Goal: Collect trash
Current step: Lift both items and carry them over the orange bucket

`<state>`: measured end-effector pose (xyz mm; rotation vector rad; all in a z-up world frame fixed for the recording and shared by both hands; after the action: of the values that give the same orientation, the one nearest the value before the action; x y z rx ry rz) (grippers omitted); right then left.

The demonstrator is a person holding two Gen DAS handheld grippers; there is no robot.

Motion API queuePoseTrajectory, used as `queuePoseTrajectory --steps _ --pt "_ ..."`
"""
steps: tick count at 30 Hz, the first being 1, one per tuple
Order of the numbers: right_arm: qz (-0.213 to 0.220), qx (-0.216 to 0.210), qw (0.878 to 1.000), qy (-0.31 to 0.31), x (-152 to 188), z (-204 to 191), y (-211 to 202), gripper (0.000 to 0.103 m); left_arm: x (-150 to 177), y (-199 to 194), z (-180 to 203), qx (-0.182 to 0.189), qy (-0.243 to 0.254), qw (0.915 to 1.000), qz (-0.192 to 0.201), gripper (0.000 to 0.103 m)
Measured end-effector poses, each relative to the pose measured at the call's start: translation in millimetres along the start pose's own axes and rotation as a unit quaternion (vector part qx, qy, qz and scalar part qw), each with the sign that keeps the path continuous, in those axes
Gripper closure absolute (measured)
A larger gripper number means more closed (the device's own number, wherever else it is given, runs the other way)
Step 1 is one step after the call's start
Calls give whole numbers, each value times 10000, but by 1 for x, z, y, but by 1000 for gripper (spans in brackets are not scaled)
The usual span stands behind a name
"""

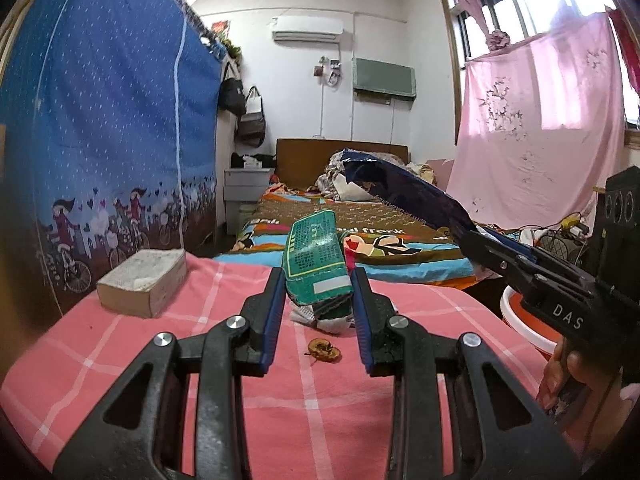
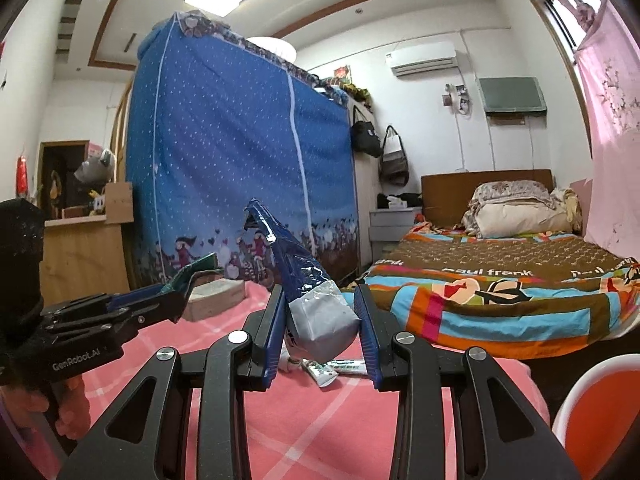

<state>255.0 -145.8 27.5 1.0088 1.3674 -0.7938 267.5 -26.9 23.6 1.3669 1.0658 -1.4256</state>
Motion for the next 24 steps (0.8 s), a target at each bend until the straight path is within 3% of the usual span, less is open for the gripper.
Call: queuePoseTrajectory --steps 14,24 --pt "251 227 9994 19 -12 8 -31 71 -15 -22 31 202 540 9973 465 67" --pt "469 524 9975 -19 -27 26 -58 71 -31 -20 63 446 270 9970 564 67"
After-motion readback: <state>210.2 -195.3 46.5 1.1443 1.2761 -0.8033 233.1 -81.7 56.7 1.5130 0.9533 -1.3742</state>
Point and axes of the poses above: each gripper's, at about its wrist camera, not at the fingertips, and y roughly the way its jaws point, z to its right, x to its underside, the point moved 10 cm from there along y, roughly the way its jaws point, and after that the axes turned 11 degrees about z, right-handed, at the moved point
